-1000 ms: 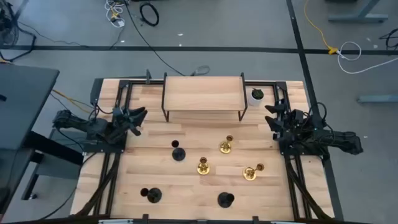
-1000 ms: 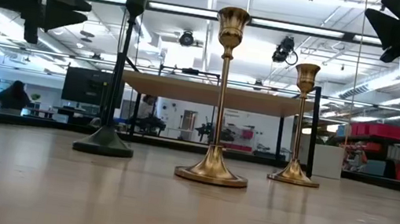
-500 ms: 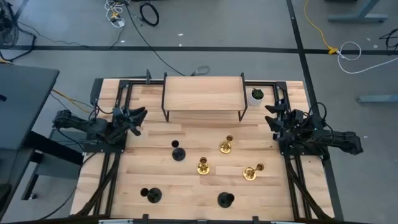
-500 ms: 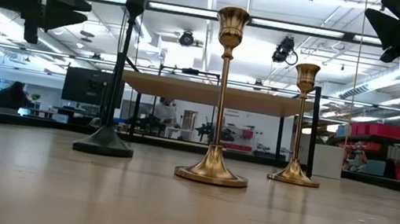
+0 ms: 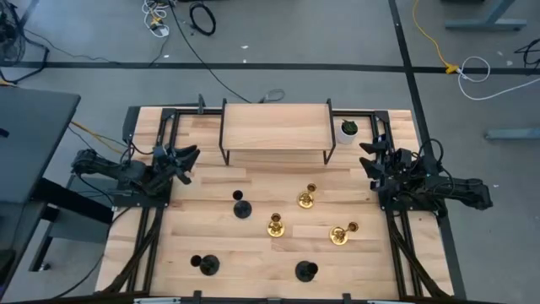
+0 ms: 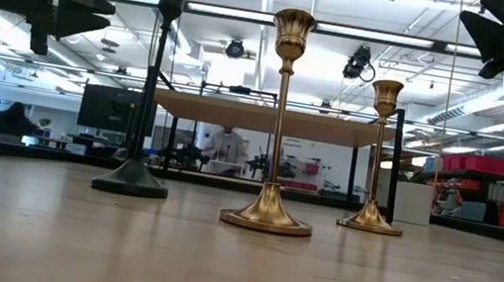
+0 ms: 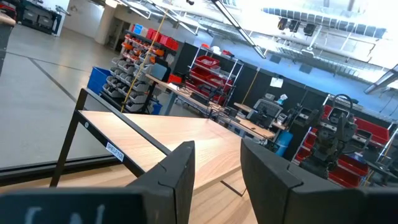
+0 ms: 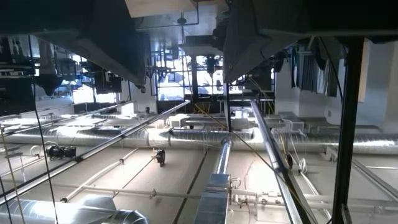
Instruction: Pick & Place candle stick holders
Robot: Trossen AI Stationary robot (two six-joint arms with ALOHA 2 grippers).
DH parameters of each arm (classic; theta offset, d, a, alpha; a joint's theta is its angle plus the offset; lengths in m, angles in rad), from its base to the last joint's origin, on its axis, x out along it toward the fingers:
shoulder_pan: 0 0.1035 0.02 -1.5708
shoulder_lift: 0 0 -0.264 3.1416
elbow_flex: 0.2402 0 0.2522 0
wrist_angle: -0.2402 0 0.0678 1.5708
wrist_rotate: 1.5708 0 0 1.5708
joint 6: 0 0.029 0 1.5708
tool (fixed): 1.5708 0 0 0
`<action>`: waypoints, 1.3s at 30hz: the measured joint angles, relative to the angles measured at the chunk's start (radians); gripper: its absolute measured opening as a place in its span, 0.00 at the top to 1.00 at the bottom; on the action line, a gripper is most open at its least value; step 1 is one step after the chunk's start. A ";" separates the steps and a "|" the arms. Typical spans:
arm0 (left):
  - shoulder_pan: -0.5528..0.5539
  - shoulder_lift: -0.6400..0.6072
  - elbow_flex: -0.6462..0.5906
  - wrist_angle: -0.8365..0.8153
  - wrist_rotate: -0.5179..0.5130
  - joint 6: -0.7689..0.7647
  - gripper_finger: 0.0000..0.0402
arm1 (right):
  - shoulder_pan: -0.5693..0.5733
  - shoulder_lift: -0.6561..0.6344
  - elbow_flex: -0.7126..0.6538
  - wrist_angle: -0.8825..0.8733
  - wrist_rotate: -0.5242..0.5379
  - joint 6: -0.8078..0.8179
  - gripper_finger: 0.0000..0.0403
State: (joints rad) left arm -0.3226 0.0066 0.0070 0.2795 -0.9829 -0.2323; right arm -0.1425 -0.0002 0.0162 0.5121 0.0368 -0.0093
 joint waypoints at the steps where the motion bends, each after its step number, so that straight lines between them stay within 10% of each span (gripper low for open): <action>1: 0.000 0.000 0.000 0.000 0.000 0.000 0.67 | 0.000 0.000 0.000 0.000 0.000 0.000 0.47; 21: 0.000 0.000 0.000 0.000 0.000 0.000 0.67 | 0.000 0.000 0.000 0.070 0.044 0.055 0.47; 39: 0.000 0.000 0.000 0.000 0.038 -0.045 0.67 | 0.030 0.166 0.000 -0.381 -0.077 0.159 0.47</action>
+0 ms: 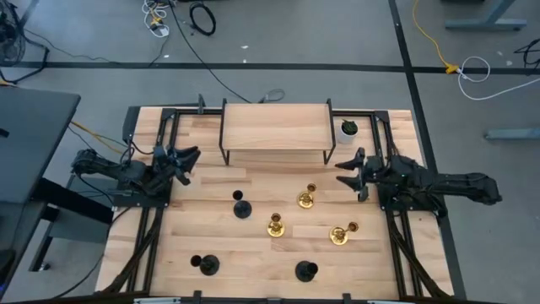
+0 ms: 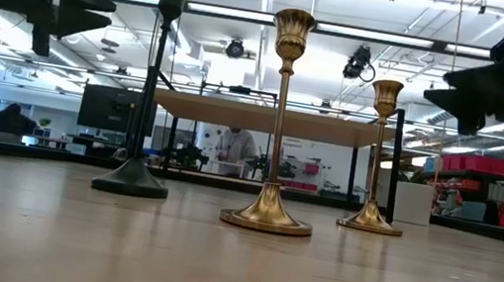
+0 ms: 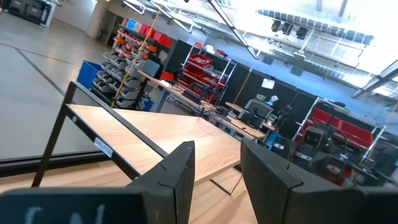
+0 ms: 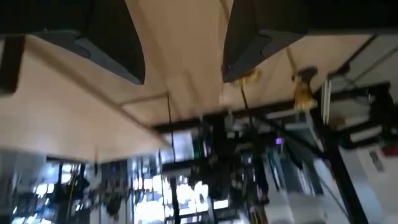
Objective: Pick & Place candle stick holders
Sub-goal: Put the top gold candle holder on the shelf
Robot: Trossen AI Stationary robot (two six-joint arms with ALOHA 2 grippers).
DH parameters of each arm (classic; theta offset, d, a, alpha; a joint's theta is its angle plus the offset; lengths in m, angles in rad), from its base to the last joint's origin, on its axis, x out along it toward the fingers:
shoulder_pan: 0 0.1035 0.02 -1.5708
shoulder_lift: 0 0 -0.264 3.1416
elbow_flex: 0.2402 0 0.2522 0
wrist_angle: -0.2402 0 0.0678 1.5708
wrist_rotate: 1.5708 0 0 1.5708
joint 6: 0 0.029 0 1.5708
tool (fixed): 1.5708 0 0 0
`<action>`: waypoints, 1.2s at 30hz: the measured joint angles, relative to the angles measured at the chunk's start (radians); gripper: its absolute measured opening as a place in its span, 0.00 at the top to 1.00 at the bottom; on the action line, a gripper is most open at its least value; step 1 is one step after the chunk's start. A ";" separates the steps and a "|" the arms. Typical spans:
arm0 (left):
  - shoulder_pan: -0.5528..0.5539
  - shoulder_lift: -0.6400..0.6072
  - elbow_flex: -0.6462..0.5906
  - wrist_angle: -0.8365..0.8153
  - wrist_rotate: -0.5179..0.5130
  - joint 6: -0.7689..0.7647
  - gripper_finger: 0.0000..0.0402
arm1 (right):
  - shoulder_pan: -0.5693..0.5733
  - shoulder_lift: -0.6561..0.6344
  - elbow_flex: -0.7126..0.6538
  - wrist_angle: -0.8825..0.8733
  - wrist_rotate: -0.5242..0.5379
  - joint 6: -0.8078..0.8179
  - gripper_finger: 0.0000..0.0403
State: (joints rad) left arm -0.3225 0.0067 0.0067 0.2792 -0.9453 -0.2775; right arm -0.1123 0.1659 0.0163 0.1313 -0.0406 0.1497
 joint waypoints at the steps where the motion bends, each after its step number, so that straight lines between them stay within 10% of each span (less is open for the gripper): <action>1: 0.000 0.000 0.000 0.000 0.005 0.000 0.67 | 0.009 0.015 0.000 0.006 -0.001 0.000 0.47; 36: 0.000 0.000 0.000 -0.001 0.007 0.002 0.67 | 0.214 0.734 0.000 0.559 0.098 0.000 0.47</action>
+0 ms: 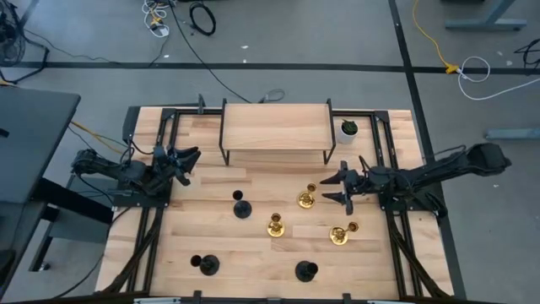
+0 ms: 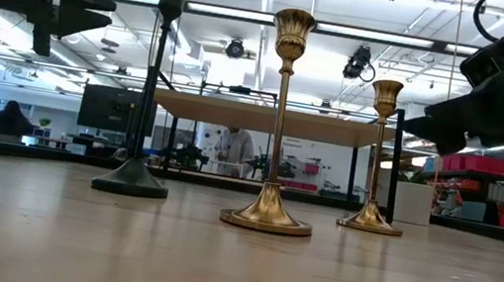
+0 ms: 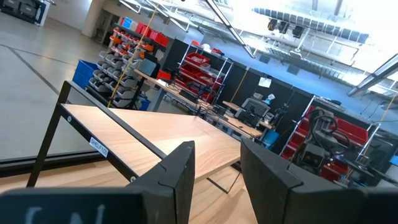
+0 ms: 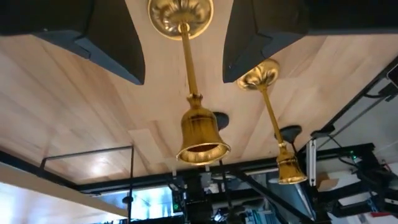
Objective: Pick & Place candle stick holders
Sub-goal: Put the top gold candle holder on the shelf
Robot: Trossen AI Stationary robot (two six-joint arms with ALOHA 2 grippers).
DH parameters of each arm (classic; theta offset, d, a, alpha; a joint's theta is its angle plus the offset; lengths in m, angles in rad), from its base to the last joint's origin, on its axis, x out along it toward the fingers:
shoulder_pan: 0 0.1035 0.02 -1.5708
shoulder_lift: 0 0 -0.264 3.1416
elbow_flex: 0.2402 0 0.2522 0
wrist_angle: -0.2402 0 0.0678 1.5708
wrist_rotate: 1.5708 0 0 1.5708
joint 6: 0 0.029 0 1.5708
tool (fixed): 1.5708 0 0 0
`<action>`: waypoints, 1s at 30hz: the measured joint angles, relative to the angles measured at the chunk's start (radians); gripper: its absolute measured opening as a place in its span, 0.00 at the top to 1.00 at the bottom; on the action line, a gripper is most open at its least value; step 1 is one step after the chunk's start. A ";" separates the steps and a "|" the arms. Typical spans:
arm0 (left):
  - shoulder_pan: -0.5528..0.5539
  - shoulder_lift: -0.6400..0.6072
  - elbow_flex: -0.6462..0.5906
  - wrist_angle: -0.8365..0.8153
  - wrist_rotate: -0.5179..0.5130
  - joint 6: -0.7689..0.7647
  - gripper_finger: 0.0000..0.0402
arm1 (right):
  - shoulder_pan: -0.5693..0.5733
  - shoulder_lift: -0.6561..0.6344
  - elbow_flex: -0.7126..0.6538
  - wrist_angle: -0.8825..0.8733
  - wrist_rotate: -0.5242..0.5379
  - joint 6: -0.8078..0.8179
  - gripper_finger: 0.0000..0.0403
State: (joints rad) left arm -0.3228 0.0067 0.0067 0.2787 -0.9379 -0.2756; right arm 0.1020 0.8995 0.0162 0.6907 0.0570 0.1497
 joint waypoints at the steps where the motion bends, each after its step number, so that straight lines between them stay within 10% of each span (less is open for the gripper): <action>1: 0.000 0.000 0.000 0.000 0.000 0.000 0.67 | 0.004 0.020 0.000 0.025 0.009 0.000 0.47; 30: 0.000 0.000 0.000 0.000 0.000 0.001 0.67 | 0.026 0.491 0.231 0.095 0.093 -0.053 0.59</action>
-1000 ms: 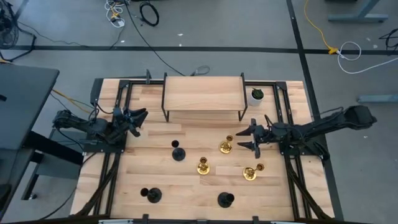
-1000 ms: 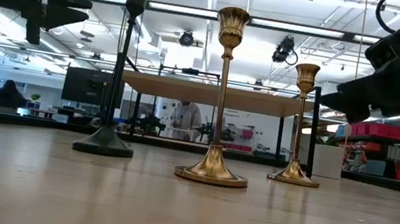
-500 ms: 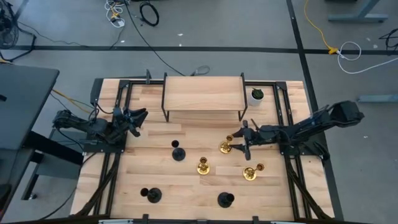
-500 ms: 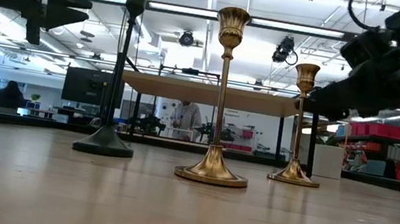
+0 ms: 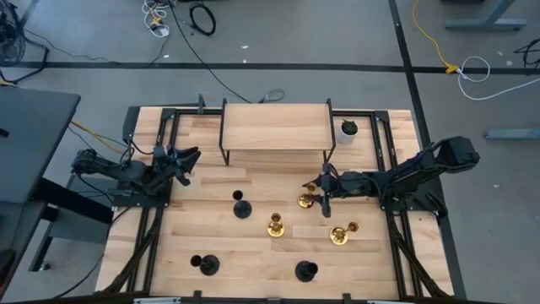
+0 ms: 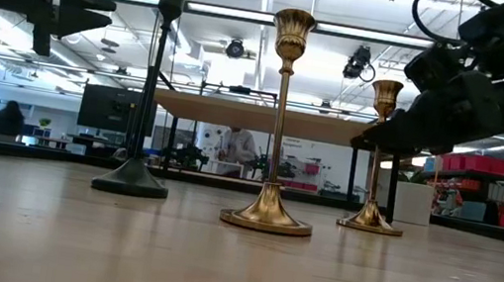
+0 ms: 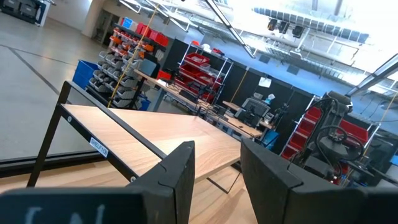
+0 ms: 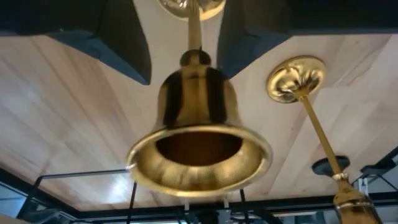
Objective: Pick & Place candle stick holders
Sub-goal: Put the top gold candle holder on the shelf
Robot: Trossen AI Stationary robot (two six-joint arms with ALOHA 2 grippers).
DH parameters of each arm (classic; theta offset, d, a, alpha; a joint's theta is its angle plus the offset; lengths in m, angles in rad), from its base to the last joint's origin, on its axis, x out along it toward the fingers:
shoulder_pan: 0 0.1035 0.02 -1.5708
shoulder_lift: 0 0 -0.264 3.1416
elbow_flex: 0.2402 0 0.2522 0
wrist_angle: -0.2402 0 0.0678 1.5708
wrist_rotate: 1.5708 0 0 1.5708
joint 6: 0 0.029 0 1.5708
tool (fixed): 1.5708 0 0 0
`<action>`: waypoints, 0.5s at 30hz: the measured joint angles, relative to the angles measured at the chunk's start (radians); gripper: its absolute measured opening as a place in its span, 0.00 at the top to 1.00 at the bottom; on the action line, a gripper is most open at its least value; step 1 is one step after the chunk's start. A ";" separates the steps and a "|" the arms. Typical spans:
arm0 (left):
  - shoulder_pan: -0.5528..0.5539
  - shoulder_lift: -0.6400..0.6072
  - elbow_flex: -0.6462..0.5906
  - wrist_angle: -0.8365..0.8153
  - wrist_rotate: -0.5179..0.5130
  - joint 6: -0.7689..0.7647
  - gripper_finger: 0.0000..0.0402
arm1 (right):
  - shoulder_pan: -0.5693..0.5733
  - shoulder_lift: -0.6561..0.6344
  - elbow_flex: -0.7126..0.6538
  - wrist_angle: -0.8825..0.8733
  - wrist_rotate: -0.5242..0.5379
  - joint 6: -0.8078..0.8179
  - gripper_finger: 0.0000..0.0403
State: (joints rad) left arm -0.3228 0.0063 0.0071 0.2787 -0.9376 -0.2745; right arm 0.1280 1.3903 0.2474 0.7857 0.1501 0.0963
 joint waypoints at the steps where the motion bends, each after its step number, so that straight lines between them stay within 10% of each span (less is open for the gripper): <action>1: 0.000 0.000 0.000 0.000 0.000 0.000 0.67 | 0.000 0.000 0.000 0.000 0.000 0.000 0.63; 8: 0.000 0.000 0.000 0.000 0.000 0.000 0.67 | 0.000 0.000 0.000 -0.002 -0.007 -0.019 0.96; 15: 0.000 0.000 0.000 0.000 0.000 0.000 0.67 | 0.000 0.000 0.000 -0.003 -0.031 -0.020 0.98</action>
State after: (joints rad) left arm -0.3227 0.0065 0.0068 0.2787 -0.9379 -0.2749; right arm 0.1280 1.3903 0.2474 0.7826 0.1193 0.0764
